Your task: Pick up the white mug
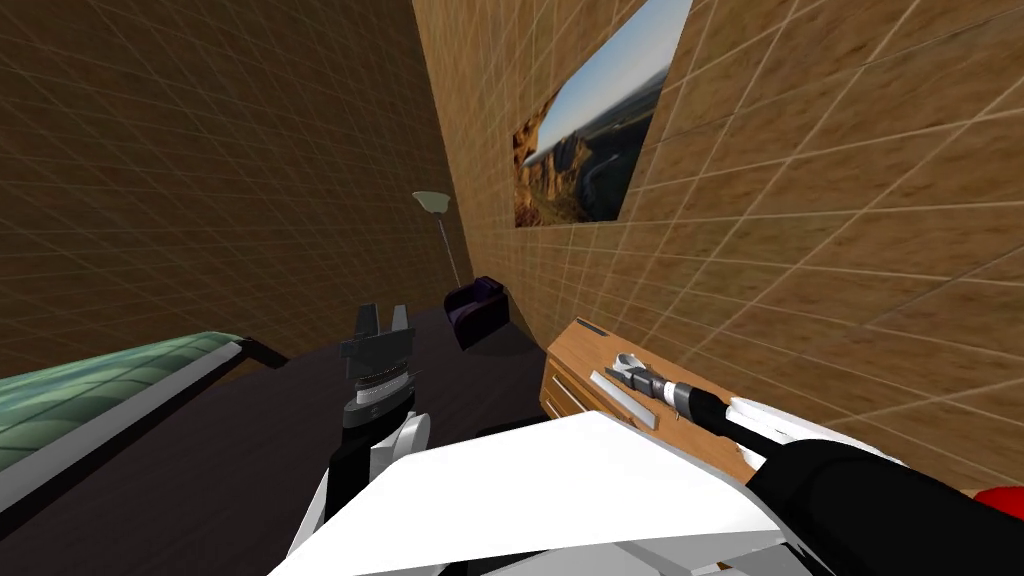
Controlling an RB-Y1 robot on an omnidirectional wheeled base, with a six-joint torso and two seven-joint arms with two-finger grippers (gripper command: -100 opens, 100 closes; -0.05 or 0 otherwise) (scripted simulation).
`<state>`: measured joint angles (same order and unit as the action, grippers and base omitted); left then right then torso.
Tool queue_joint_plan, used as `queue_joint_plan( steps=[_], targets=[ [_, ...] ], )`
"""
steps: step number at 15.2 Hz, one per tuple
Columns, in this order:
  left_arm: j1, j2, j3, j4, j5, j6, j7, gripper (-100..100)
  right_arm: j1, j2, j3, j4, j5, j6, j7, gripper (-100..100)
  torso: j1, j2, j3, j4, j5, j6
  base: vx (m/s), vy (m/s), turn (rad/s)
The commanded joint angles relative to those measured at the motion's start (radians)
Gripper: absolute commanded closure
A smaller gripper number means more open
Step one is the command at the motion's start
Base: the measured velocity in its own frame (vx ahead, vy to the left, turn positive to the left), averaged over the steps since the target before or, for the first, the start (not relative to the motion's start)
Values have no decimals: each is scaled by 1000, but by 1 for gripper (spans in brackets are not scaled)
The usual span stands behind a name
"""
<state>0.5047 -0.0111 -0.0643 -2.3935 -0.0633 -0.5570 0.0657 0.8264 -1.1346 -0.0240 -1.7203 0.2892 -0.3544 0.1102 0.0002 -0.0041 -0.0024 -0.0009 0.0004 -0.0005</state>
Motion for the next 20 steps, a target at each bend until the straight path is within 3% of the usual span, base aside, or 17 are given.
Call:
queue_joint_plan(
  steps=[1, 6, 9, 11, 12, 16, 20],
  targets=[
    [0, 0, 0, 0, 0, 0, 0, 0, 16, -31, 7, 24, 11, 4, 6, -100, 0, 0, 0, 0, 0, 0, 48, 1, 126],
    [0, 0, 0, 0, 0, 0, 0, 0, 80, -143, 28, 100, 34, 14, 8, -100, 0, -1, -1, 0, 0, 0, 56, 5, 136],
    [0, 0, 0, 0, 0, 0, 0, 0, 101, -182, 38, 122, 41, 16, 9, -100, 0, -1, -1, 0, 0, 0, 60, 2, 110],
    [0, 0, 0, 0, 0, 0, 0, 0, 142, -240, 61, 162, 55, 19, 9, -100, 1, -2, -1, 0, 0, 0, 69, 16, 182],
    [0, 0, 0, 0, 0, 0, 0, 0, 142, -240, 61, 162, 55, 19, 9, -100, 2, -2, -1, 0, 0, -1, 69, 15, 148],
    [0, 0, 0, 0, 0, 0, 0, 0, 214, -324, 117, 219, 78, 19, 7, -100, 2, -3, -2, -1, 0, 0, 94, 21, 177],
    [0, 0, 0, 0, 0, 0, 0, 0, 230, -339, 131, 229, 83, 18, 7, -100, 2, -2, -2, -1, 0, 0, 70, 6, 64]
  ],
)
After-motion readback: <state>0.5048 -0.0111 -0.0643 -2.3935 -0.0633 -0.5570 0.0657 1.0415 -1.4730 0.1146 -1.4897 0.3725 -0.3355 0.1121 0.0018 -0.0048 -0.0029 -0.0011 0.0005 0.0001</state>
